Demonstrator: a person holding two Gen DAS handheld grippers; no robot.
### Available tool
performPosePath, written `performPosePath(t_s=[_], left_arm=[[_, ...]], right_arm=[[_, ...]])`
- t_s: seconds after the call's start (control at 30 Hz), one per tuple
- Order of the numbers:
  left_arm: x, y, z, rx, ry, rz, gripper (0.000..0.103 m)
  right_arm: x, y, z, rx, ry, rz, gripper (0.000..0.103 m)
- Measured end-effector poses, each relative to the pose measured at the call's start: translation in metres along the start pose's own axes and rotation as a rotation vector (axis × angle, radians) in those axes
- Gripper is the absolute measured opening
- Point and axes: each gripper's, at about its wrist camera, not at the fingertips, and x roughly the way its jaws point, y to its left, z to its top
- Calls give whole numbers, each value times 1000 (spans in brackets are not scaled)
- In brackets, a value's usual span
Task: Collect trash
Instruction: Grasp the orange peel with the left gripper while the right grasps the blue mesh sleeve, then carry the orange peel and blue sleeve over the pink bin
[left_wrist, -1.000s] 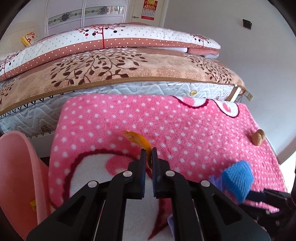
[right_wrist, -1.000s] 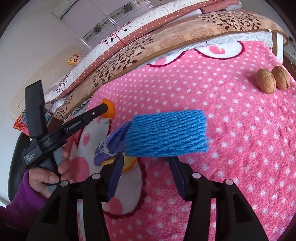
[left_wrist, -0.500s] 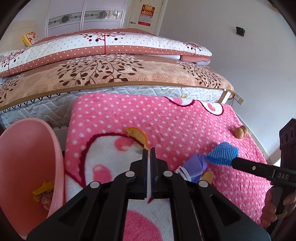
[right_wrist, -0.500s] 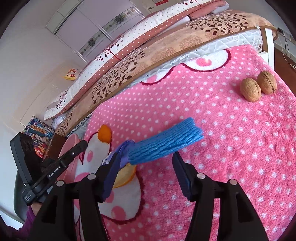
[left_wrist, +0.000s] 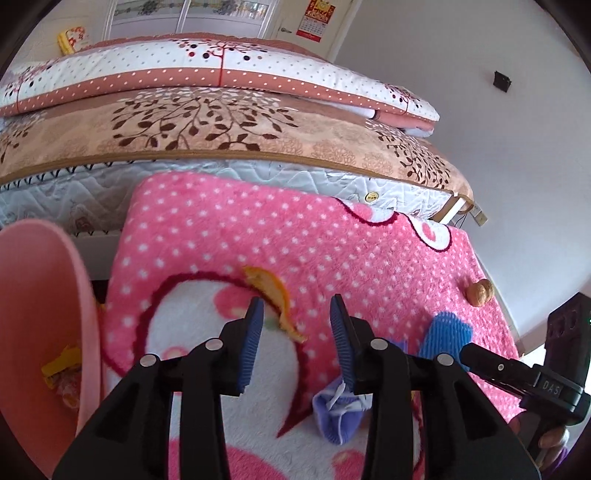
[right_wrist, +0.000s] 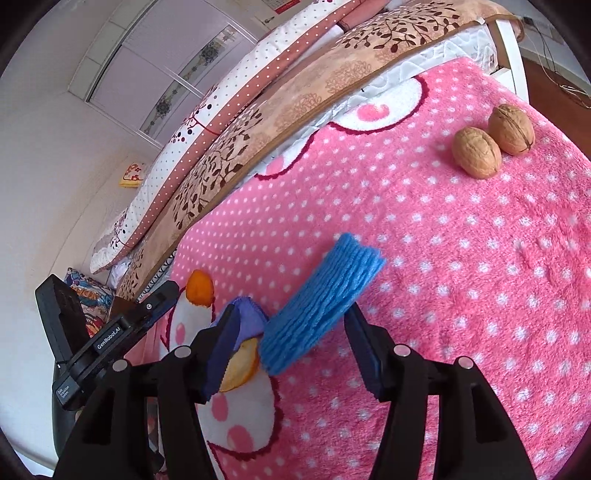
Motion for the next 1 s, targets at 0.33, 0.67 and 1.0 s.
performPosePath(t_s=[0.33, 0.67, 1.0], left_arm=[[17, -6, -8, 55, 25, 76, 6], [-22, 0, -13, 41, -46, 57, 3], [-88, 23, -21, -8, -161, 89, 2]], right_arm=[[12, -12, 1, -1, 30, -95, 9], [-17, 23, -5, -140, -63, -109, 6], [-31, 75, -9, -261, -107, -45, 7]])
